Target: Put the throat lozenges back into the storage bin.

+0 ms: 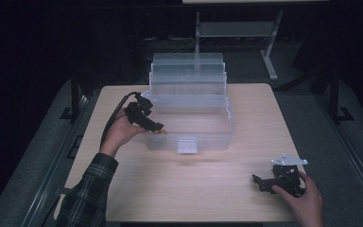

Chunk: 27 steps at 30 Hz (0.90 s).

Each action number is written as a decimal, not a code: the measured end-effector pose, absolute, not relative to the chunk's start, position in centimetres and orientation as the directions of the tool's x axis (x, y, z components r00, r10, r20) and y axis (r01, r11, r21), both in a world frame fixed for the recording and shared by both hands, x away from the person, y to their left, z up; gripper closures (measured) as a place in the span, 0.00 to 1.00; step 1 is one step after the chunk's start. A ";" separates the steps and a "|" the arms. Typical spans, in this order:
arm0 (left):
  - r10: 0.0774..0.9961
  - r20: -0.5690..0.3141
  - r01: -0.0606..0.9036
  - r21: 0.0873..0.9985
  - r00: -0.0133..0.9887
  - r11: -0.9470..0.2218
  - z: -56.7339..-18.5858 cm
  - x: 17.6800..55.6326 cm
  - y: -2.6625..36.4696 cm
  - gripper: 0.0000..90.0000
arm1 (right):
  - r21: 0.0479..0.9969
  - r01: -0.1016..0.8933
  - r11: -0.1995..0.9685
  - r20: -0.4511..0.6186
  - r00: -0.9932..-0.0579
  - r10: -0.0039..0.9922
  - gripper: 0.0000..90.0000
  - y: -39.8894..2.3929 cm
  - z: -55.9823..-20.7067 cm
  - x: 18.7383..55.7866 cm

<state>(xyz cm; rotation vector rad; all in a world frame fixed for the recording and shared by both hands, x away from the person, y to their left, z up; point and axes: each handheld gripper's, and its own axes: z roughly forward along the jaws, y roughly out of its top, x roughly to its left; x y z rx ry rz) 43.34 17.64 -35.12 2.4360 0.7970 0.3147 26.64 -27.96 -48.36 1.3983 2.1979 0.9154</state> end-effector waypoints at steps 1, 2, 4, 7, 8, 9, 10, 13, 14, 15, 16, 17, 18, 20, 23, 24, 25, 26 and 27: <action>0.603 0.044 0.475 0.572 0.796 -0.668 -35.1 43.3 17.7 0.20 | 0.697 0.654 0.293 0.028 -0.434 0.901 0.00 -28.0 -48.4 26.6; 0.604 0.042 0.475 0.576 0.796 -0.665 -35.0 43.2 17.7 0.20 | 0.697 0.654 0.294 0.028 -0.434 0.900 0.00 -28.0 -48.4 26.6; 0.601 0.046 0.471 0.577 0.798 -0.668 -34.8 43.1 17.8 0.20 | 0.697 0.654 0.294 0.028 -0.434 0.901 0.00 -28.0 -48.4 26.6; 0.601 0.037 0.469 0.587 0.798 -0.660 -34.6 42.9 17.9 0.20 | 0.697 0.654 0.294 0.028 -0.434 0.900 0.00 -28.0 -48.4 26.6; 0.601 0.037 0.468 0.589 0.799 -0.659 -34.5 42.9 17.9 0.20 | 0.697 0.654 0.294 0.028 -0.434 0.900 0.00 -28.0 -48.4 26.6; 0.602 0.035 0.470 0.590 0.798 -0.657 -34.5 42.8 17.9 0.20 | 0.697 0.654 0.294 0.028 -0.434 0.900 0.00 -28.0 -48.4 26.6; 0.603 0.034 0.471 0.591 0.797 -0.655 -34.4 42.7 17.9 0.20 | 0.697 0.654 0.294 0.028 -0.434 0.901 0.00 -28.0 -48.4 26.6; 0.603 0.032 0.467 0.601 0.797 -0.649 -34.3 42.5 18.0 0.19 | 0.697 0.654 0.293 0.028 -0.434 0.901 0.00 -28.0 -48.4 26.6; 0.603 0.034 0.466 0.601 0.797 -0.650 -34.3 42.4 18.0 0.19 | 0.697 0.654 0.294 0.028 -0.434 0.900 0.00 -28.0 -48.4 26.6; 0.606 0.035 0.468 0.599 0.795 -0.650 -34.3 42.3 18.0 0.18 | 0.697 0.654 0.294 0.028 -0.435 0.900 0.00 -28.0 -48.4 26.6; 0.607 0.036 0.470 0.598 0.794 -0.650 -34.3 42.3 18.1 0.17 | 0.697 0.654 0.294 0.028 -0.434 0.900 0.00 -28.0 -48.4 26.6; 0.612 0.034 0.474 0.599 0.790 -0.645 -34.3 42.2 18.2 0.16 | 0.697 0.654 0.293 0.028 -0.434 0.900 0.00 -28.0 -48.4 26.6; 0.616 0.037 0.475 0.600 0.787 -0.643 -34.3 42.1 18.3 0.14 | 0.697 0.654 0.293 0.028 -0.434 0.900 0.00 -28.0 -48.4 26.6; 0.619 0.041 0.479 0.594 0.784 -0.646 -34.2 41.9 18.5 0.14 | 0.697 0.654 0.294 0.028 -0.434 0.900 0.00 -28.0 -48.4 26.6; 0.624 0.043 0.475 0.608 0.780 -0.636 -34.1 41.5 18.8 0.13 | 0.697 0.654 0.294 0.028 -0.434 0.900 0.00 -28.0 -48.4 26.6; 0.622 0.047 0.474 0.604 0.781 -0.641 -34.0 41.4 19.0 0.13 | 0.697 0.654 0.293 0.028 -0.434 0.900 0.00 -28.0 -48.4 26.6; 0.624 0.046 0.474 0.608 0.780 -0.637 -34.0 41.3 19.1 0.13 | 0.697 0.654 0.294 0.028 -0.434 0.900 0.00 -28.0 -48.4 26.6; 0.628 0.043 0.478 0.609 0.777 -0.633 -34.0 41.2 19.2 0.13 | 0.697 0.654 0.294 0.028 -0.434 0.900 0.00 -28.0 -48.4 26.6; 0.627 0.048 0.475 0.607 0.778 -0.637 -34.0 41.1 19.4 0.13 | 0.697 0.654 0.294 0.028 -0.434 0.900 0.00 -28.0 -48.4 26.6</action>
